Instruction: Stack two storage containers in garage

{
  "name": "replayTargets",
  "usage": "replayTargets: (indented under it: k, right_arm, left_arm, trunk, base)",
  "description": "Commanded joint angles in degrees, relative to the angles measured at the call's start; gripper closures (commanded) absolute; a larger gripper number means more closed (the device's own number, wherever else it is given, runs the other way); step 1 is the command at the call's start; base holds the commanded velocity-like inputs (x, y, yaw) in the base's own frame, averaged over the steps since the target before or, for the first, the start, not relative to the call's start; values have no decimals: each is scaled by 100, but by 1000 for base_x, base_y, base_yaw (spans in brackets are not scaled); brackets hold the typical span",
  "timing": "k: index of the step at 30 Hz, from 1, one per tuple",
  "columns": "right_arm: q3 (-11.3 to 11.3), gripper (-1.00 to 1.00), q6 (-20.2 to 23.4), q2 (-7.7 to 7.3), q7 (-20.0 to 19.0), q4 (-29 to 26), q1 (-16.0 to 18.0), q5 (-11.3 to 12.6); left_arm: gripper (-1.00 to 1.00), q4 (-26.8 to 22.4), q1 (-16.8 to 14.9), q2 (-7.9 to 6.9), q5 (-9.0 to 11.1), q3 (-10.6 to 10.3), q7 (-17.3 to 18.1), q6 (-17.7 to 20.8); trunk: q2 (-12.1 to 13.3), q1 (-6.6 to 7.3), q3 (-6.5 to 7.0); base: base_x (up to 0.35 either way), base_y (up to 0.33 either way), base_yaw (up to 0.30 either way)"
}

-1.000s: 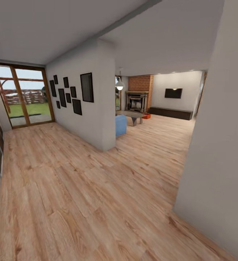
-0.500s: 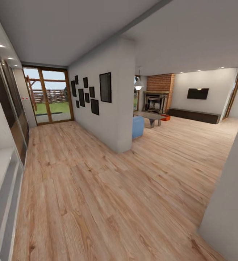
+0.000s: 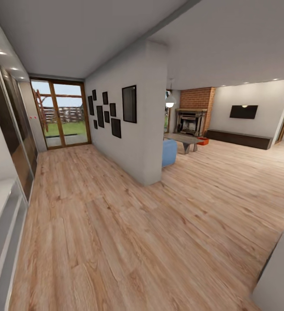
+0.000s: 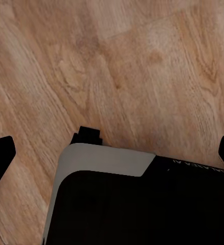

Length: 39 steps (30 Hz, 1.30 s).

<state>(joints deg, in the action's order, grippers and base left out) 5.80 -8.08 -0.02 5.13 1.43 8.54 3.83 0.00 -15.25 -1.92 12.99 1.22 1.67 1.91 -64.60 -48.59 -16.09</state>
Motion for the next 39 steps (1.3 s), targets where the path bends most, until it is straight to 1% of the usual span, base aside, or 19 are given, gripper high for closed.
replayTargets:
  k: [1, 12, 21, 29, 33, 39]
  right_arm:
    - [50, -100, -28, 2, 12, 15, 7, 38]
    - [39, -100, -27, 18, 42, 15, 7, 51]
    - [-3, -100, -8, 4, 59, 15, 7, 113]
    - [-5, -100, -8, 0, 63, 15, 7, 113]
    - [43, -100, -10, 17, 60, 15, 7, 59]
    - [78, -100, -17, 28, 58, 15, 7, 31]
  left_arm:
    - [-100, 0, -4, -1, 43, 10, 17, 20]
    - [-100, 0, -4, -4, 40, 10, 17, 20]
    - [-100, 0, -4, -7, 45, 10, 17, 20]
    - [-100, 0, -4, -2, 39, 10, 17, 20]
    - [-100, 0, -4, -2, 38, 10, 17, 20]
    - [-100, 0, -4, -1, 37, 10, 17, 20]
  trunk:
    - [-4, -4, -7]
    - [-4, -4, -7]
    - [-4, -4, -7]
    - [-4, -4, -7]
    - [-4, -4, -7]
    - [-4, -4, -7]
  base:
    - [324, 0, 0]
    - [324, 0, 0]
    - [324, 0, 0]
    - [324, 0, -3]
    - [324, 0, -117]
    - [324, 0, -246]
